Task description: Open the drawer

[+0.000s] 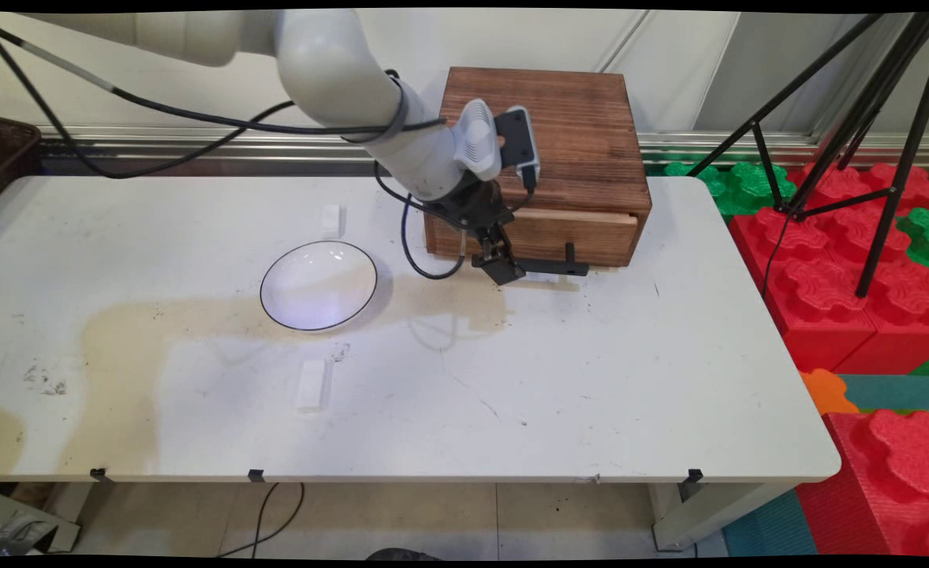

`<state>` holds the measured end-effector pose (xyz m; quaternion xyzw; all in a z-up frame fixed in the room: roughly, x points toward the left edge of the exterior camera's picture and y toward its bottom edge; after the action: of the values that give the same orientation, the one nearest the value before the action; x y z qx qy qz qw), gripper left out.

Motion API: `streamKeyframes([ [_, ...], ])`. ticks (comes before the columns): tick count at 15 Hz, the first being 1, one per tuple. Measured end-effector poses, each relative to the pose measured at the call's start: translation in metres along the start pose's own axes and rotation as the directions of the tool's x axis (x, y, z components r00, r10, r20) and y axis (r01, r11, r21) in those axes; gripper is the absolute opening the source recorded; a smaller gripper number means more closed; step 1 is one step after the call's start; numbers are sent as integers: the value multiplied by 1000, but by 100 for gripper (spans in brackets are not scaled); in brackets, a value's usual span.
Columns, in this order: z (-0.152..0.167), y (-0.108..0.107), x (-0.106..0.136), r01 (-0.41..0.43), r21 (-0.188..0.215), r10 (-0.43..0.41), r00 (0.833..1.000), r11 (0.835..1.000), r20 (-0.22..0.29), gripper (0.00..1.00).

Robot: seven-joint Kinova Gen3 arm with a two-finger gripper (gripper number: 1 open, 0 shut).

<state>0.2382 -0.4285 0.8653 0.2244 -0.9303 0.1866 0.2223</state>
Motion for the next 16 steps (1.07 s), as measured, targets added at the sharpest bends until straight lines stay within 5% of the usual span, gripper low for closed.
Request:
streamKeyframes([
  [16, 57, -2, 0, 3, -34, -3, 1000, 999, 19, 100],
])
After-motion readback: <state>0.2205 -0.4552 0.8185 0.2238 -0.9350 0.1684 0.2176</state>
